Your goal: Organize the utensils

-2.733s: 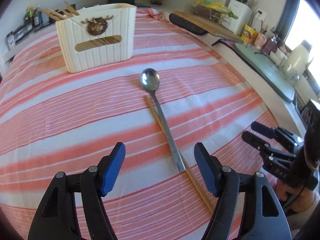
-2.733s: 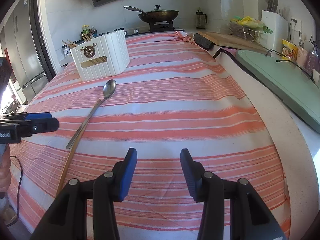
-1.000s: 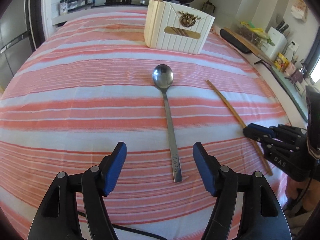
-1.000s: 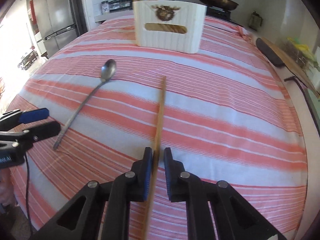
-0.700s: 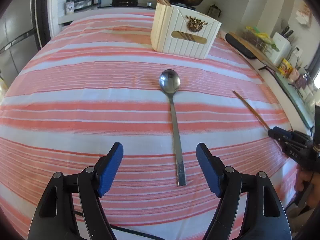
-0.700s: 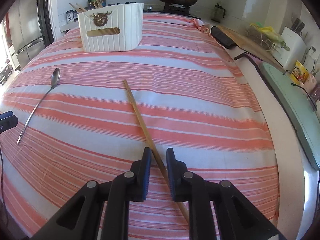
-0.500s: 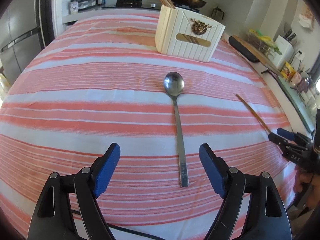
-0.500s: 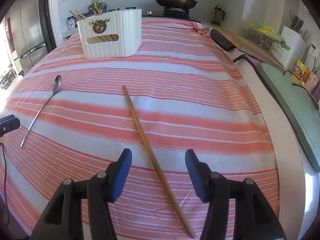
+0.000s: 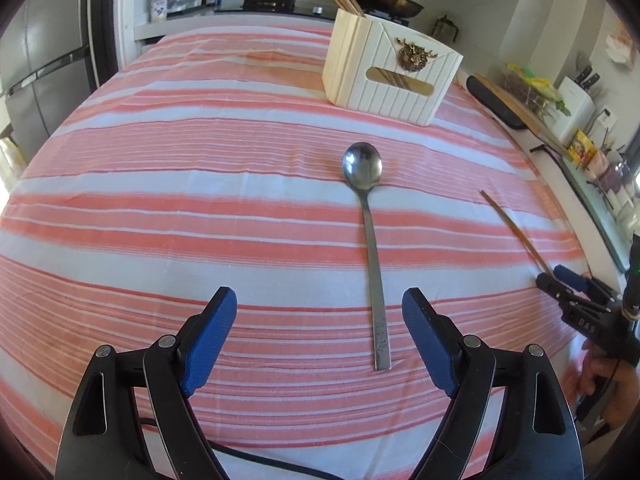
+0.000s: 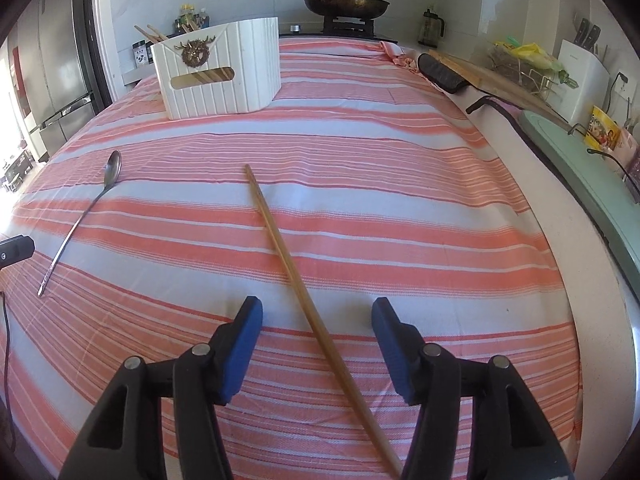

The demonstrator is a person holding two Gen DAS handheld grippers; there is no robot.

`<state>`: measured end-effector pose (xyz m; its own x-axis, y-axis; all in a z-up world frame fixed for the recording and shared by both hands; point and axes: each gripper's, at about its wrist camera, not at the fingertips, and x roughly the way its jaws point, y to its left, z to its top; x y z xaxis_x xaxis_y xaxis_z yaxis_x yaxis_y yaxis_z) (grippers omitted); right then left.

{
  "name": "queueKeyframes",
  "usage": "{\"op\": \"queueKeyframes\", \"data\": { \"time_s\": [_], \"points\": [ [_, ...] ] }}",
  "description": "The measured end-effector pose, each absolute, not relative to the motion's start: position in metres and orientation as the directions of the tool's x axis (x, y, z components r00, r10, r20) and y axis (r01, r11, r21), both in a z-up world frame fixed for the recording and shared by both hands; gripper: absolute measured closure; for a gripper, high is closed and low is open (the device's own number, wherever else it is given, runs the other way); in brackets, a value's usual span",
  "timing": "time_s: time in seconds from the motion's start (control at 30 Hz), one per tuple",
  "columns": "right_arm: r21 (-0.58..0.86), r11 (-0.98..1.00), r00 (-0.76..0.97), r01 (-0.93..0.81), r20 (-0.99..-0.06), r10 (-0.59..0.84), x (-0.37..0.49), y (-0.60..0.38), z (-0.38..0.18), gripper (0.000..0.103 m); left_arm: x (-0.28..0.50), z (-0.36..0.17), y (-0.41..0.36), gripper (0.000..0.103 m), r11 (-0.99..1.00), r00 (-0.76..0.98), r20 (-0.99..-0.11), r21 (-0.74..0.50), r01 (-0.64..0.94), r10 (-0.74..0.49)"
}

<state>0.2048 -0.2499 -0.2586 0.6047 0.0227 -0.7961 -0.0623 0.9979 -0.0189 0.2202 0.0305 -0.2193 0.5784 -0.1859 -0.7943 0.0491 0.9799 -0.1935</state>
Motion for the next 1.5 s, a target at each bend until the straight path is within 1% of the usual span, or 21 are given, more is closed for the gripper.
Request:
{"op": "queueKeyframes", "data": {
  "time_s": [0.1,0.23,0.33,0.53,0.77,0.8,0.87,0.9,0.93,0.97,1.0,1.07,1.13,1.3,1.5],
  "points": [
    [-0.014,0.996,0.578,-0.083,-0.815,0.037,0.207,-0.251,-0.257,0.045,0.226,-0.218,0.034,0.017,0.978,0.559,-0.805,-0.204,0.053,-0.199],
    [0.01,0.992,0.503,-0.123,-0.861,0.071,0.211,-0.257,-0.253,0.044,0.24,-0.211,0.042,0.016,0.964,0.524,-0.812,-0.257,0.073,-0.257],
    [0.019,0.988,0.452,-0.155,-0.888,0.088,0.213,-0.258,-0.252,0.044,0.256,-0.208,0.039,0.011,0.956,0.487,-0.824,-0.272,0.11,-0.29],
    [0.096,0.978,0.374,-0.187,-0.913,0.161,0.233,-0.267,-0.247,0.044,0.297,-0.214,0.006,0.011,0.973,0.459,-0.86,-0.166,0.159,-0.222],
    [0.057,0.957,0.353,-0.283,-0.922,0.159,0.281,-0.251,-0.244,0.044,0.337,-0.233,-0.026,0.011,0.986,0.444,-0.89,-0.031,0.162,-0.101],
    [0.058,0.952,0.341,-0.301,-0.925,0.165,0.288,-0.245,-0.246,0.044,0.341,-0.235,-0.029,0.013,0.986,0.443,-0.892,-0.017,0.166,-0.09],
    [0.061,0.937,0.322,-0.343,-0.93,0.179,0.301,-0.232,-0.252,0.044,0.345,-0.237,-0.032,0.023,0.985,0.44,-0.894,-0.005,0.172,-0.082],
    [0.051,0.932,0.321,-0.36,-0.931,0.175,0.307,-0.225,-0.254,0.044,0.346,-0.236,-0.032,0.032,0.985,0.451,-0.888,-0.012,0.174,-0.09],
    [0.021,0.929,0.339,-0.369,-0.928,0.156,0.312,-0.219,-0.254,0.047,0.346,-0.234,-0.033,0.048,0.983,0.458,-0.882,-0.026,0.183,-0.108],
    [0.0,0.927,0.349,-0.376,-0.926,0.142,0.318,-0.213,-0.254,0.068,0.347,-0.232,-0.033,0.062,0.981,0.464,-0.877,-0.035,0.191,-0.122],
    [0.0,0.926,0.352,-0.377,-0.925,0.144,0.324,-0.21,-0.252,0.096,0.349,-0.231,-0.033,0.067,0.98,0.467,-0.876,-0.033,0.194,-0.122],
    [0.032,0.934,0.344,-0.356,-0.925,0.163,0.334,-0.209,-0.249,0.097,0.35,-0.227,-0.028,0.067,0.978,0.476,-0.867,-0.055,0.199,-0.146],
    [0.059,0.943,0.376,-0.327,-0.907,0.188,0.335,-0.213,-0.237,0.097,0.343,-0.216,-0.021,0.067,0.976,0.504,-0.848,-0.07,0.204,-0.166],
    [0.13,0.944,0.532,-0.302,-0.799,0.28,0.306,-0.228,-0.174,0.096,0.31,-0.171,-0.006,0.067,0.964,0.593,-0.767,-0.122,0.238,-0.244],
    [0.144,0.94,0.658,-0.309,-0.682,0.321,0.254,-0.237,-0.114,0.096,0.272,-0.122,0.006,0.067,0.947,0.67,-0.674,-0.164,0.275,-0.311]
  ]
}}
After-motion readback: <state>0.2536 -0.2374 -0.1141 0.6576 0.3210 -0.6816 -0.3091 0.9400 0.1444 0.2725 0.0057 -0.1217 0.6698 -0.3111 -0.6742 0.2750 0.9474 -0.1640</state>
